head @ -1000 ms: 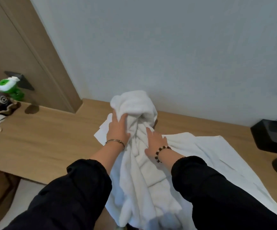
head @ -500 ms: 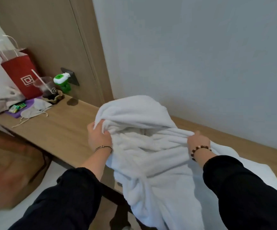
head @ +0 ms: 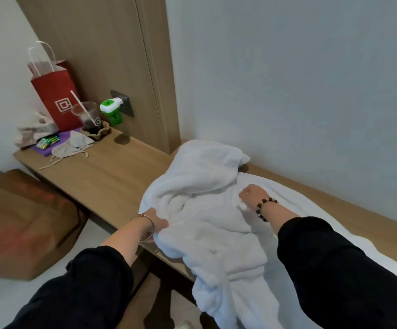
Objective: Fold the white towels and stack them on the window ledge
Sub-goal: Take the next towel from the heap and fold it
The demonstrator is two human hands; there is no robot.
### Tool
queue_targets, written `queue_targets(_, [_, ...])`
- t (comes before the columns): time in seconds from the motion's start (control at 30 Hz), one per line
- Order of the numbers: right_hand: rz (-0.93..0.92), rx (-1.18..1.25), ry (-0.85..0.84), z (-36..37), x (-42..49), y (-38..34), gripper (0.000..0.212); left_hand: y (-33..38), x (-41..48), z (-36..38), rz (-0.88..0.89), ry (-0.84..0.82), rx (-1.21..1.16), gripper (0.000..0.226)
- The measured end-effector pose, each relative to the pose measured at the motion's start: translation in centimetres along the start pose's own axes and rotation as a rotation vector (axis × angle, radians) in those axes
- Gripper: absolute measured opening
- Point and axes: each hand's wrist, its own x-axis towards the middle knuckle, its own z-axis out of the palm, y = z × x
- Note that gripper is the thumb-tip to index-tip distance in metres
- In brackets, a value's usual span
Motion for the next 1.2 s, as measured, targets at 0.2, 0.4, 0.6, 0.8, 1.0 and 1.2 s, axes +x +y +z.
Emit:
queue_targets(0.2, [-0.127, -0.343, -0.364, 6.9, 0.0, -1.0, 0.093, -1.5, 1.8, 0.7, 0.052, 0.357, -0.698, 0.068])
queue_targets(0.4, [-0.323, -0.748, -0.159, 9.3, -1.2, 0.0, 0.051, -0.5, 2.0, 0.5, -0.024, 0.023, -1.181, 0.058])
queue_targets(0.6, [-0.09, -0.801, -0.081, 6.1, 0.3, 1.9, 0.053, -0.7, 0.8, 0.1, 0.058, -0.032, -1.156, 0.069])
queue_targets(0.8, [0.002, -0.772, -0.071, 6.5, 1.3, 0.0, 0.066, -3.3, -0.2, -0.7, 0.085, 0.198, -1.159, 0.053])
queue_targets(1.0, [-0.171, -0.691, 0.013, 9.2, 0.7, -0.2, 0.058, -2.8, -2.6, -0.1, 0.008, -0.083, -1.632, 0.044])
queue_targets(1.2, [-0.4, -0.673, -0.101, 10.5, -1.4, 1.6, 0.058, -5.0, -3.7, 4.3, -0.031, -0.144, -1.222, 0.034])
